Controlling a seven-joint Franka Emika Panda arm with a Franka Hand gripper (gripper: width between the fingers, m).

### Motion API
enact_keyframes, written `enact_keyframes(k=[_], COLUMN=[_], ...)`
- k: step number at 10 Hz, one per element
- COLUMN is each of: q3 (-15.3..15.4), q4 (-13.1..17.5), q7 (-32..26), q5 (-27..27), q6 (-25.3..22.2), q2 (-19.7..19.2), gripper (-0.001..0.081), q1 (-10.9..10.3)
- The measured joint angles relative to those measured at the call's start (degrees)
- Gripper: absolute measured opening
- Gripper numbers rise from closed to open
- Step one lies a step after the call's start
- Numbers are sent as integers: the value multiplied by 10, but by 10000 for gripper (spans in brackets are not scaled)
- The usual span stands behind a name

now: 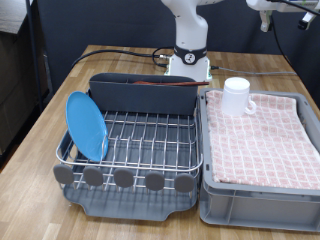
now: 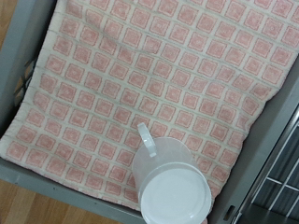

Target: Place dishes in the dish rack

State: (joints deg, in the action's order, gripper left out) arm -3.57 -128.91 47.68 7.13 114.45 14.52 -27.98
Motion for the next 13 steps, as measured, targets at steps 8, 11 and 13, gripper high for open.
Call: enact_keyframes(k=[8, 11, 13], q3=[-3, 3, 15], q4=[-66, -58, -48], q7=[-140, -135, -135], q5=[46, 45, 45], q6=[14, 6, 16], q2=[-31, -42, -76], gripper=[803, 803, 803], q1=[0, -2, -4])
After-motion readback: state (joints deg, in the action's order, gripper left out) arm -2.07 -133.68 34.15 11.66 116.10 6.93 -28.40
